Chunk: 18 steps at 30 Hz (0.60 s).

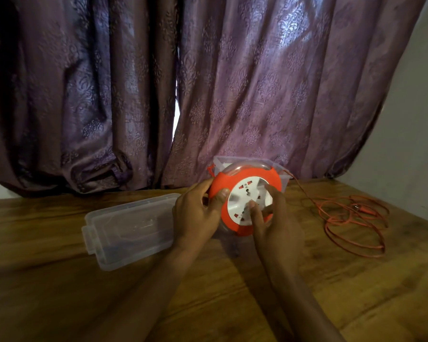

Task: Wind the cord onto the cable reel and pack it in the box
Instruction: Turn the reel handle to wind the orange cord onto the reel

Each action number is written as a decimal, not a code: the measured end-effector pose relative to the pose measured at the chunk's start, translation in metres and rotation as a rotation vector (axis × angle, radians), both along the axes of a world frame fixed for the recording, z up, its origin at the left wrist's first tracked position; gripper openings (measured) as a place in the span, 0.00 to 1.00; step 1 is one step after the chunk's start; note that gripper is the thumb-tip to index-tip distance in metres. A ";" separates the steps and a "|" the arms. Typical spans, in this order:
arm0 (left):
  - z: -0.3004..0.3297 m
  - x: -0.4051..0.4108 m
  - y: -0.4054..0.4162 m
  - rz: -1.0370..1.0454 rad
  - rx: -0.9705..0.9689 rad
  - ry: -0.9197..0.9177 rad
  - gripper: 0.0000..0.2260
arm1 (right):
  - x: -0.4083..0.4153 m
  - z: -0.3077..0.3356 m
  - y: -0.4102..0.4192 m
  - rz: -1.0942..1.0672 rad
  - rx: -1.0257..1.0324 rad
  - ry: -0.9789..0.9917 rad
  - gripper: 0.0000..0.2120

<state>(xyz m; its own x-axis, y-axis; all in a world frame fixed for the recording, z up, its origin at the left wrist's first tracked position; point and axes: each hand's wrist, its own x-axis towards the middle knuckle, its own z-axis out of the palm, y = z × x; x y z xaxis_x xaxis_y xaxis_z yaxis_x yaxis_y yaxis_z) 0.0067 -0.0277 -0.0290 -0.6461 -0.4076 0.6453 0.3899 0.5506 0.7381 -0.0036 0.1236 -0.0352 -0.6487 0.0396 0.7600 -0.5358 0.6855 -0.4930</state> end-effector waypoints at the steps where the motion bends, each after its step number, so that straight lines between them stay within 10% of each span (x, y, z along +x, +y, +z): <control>1: 0.000 0.000 -0.002 0.003 0.016 0.004 0.22 | 0.000 0.001 0.001 0.007 0.041 0.028 0.21; 13: 0.006 -0.006 -0.018 -0.118 0.018 0.002 0.25 | 0.006 0.002 -0.007 0.040 0.492 -0.054 0.43; 18: 0.004 -0.002 -0.008 -0.076 -0.049 0.017 0.26 | 0.000 0.000 -0.003 -0.035 0.335 -0.055 0.30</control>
<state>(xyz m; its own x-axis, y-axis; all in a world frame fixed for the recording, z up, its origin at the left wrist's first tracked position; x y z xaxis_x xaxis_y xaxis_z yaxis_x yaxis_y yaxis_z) 0.0051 -0.0355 -0.0255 -0.6630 -0.3255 0.6742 0.4443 0.5537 0.7043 -0.0041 0.1208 -0.0352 -0.6921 -0.1830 0.6982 -0.4875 0.8319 -0.2652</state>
